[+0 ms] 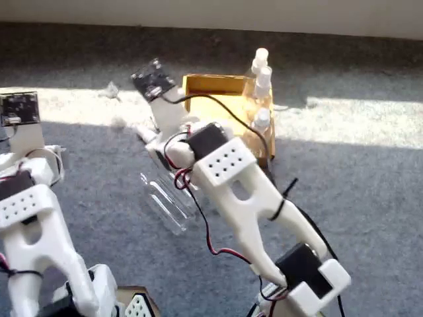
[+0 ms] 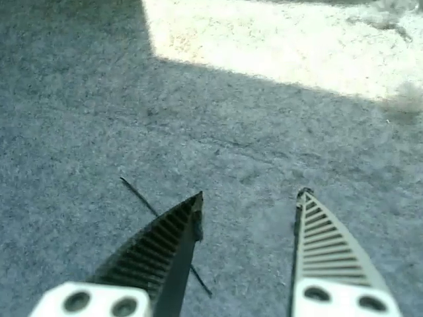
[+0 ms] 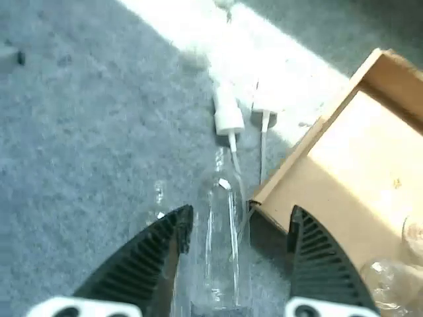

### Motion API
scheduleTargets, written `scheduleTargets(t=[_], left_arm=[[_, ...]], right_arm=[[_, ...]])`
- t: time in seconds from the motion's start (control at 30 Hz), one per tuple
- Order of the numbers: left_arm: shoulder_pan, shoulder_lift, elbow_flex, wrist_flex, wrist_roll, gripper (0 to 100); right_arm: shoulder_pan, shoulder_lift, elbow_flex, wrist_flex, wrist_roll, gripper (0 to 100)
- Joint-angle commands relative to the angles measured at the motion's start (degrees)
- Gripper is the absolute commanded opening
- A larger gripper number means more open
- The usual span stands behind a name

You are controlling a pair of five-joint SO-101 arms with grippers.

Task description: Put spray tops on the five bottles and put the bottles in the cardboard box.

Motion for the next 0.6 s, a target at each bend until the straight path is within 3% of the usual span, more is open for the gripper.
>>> scheduleTargets(t=[0.0, 0.27, 0.57], left_arm=[[-6.37, 18.42, -18.07, 0.26, -3.25, 21], [-12.35, 39.16, -39.25, 4.31, -3.34, 22], [-12.62, 46.81, -41.45, 4.13, -3.34, 22]], right_arm=[[-3.56, 7.25, -7.08, 6.46, 6.59, 20.5], [-7.6, 16.13, -11.3, 0.48, 5.63, 20.6], [-5.76, 21.85, -11.65, -4.88, 3.96, 20.6]])
